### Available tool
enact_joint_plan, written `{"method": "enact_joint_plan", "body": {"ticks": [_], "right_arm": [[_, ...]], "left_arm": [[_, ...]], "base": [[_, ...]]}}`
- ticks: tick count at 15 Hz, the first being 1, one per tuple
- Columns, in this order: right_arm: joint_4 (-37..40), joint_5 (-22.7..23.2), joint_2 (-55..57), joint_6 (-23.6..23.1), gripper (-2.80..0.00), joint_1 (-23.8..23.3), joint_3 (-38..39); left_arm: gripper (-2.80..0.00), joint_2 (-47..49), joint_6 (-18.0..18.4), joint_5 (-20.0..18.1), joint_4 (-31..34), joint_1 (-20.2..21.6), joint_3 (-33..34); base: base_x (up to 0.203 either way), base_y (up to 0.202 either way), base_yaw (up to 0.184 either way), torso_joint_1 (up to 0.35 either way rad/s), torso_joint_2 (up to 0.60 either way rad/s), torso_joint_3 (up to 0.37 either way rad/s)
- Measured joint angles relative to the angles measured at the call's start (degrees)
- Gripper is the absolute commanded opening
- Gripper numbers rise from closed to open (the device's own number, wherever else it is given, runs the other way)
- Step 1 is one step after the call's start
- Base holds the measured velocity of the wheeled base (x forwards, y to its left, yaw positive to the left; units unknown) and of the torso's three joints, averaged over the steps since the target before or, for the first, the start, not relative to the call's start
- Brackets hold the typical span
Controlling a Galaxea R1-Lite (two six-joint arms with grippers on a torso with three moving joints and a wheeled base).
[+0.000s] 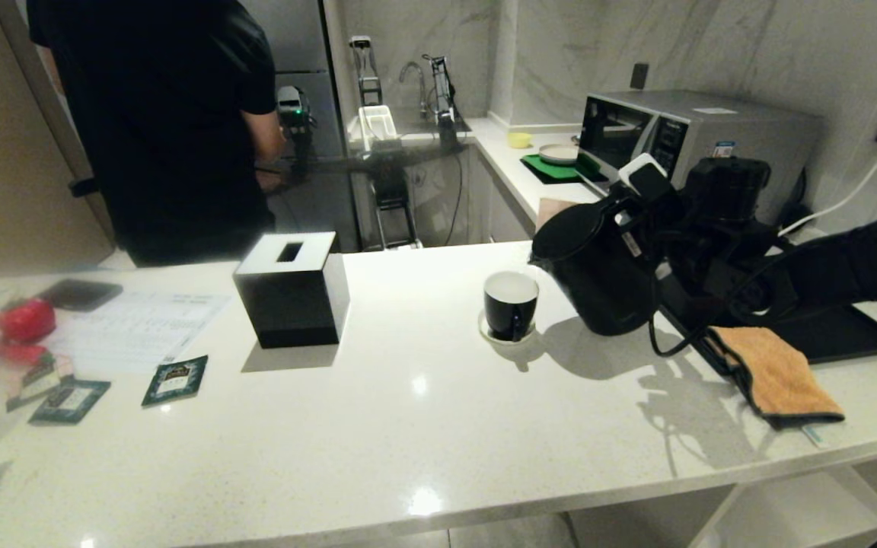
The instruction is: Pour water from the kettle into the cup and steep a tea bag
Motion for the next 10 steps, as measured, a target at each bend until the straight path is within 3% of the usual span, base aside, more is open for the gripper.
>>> {"method": "enact_joint_plan", "body": {"ticks": [10], "right_arm": [[-1.29, 0.17, 0.71, -3.18, -2.80, 0.77, -0.32]], "left_arm": [[-2.80, 0.00, 0.00, 0.01, 0.00, 0.00, 0.00]], "base": [[0.000, 0.000, 0.000, 0.000, 0.00, 0.000]]}}
